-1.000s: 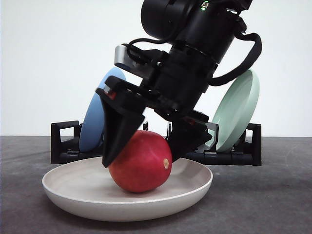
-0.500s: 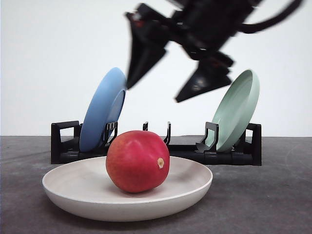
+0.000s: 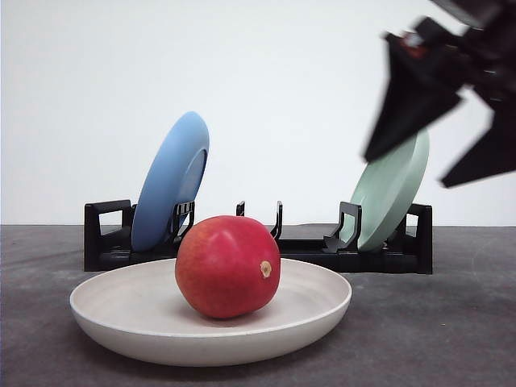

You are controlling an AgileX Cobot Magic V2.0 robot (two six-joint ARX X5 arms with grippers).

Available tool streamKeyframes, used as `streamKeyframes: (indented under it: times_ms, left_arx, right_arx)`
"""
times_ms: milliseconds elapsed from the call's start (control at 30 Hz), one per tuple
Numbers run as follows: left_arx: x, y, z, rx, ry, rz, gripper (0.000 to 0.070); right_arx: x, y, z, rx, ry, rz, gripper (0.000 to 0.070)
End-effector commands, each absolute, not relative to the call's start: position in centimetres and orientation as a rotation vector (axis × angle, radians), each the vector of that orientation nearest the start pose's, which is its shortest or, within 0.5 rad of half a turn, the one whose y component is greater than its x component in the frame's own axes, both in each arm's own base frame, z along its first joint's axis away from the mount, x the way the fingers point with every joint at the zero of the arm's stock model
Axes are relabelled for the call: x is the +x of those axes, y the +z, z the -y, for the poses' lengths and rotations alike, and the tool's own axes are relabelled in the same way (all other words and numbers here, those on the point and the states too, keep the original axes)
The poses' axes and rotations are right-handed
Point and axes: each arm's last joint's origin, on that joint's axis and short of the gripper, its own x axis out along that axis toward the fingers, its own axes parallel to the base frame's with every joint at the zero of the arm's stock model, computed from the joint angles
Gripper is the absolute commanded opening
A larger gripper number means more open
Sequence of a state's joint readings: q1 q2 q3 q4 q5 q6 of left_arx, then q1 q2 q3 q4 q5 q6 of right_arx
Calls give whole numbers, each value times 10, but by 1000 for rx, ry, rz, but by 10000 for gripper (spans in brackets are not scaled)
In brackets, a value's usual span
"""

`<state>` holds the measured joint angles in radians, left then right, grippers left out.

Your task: Place pomegranate in white plate

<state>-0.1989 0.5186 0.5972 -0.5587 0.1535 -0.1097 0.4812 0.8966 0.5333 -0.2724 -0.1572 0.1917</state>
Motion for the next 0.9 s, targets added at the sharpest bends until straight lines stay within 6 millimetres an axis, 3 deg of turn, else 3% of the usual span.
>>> streamKeyframes:
  times_ms: [0, 267, 300, 333, 367, 433, 867]
  left_arx:
    - [113, 271, 27, -100, -316, -496, 470]
    - [113, 271, 27, -103, -315, -502, 467]
    - [113, 271, 27, -103, -315, -502, 363]
    - [113, 270, 27, -103, -315, -502, 215]
    - [113, 270, 27, -103, -315, -503, 13]
    - [113, 271, 27, -107, -315, -494, 1]
    - [111, 273, 27, -108, -316, -481, 0]
  right_arx:
    - [158, 221, -82, 89, 530, -692, 684]
    - [153, 219, -64, 104, 428, -664, 683]
    - [153, 219, -64, 103, 427, -664, 605]
    - [153, 219, -64, 101, 422, -664, 434]
    - [153, 219, -64, 98, 410, -663, 131]
    - [154, 220, -63, 82, 382, -645, 40]
    - [155, 223, -63, 84, 380, -611, 44]
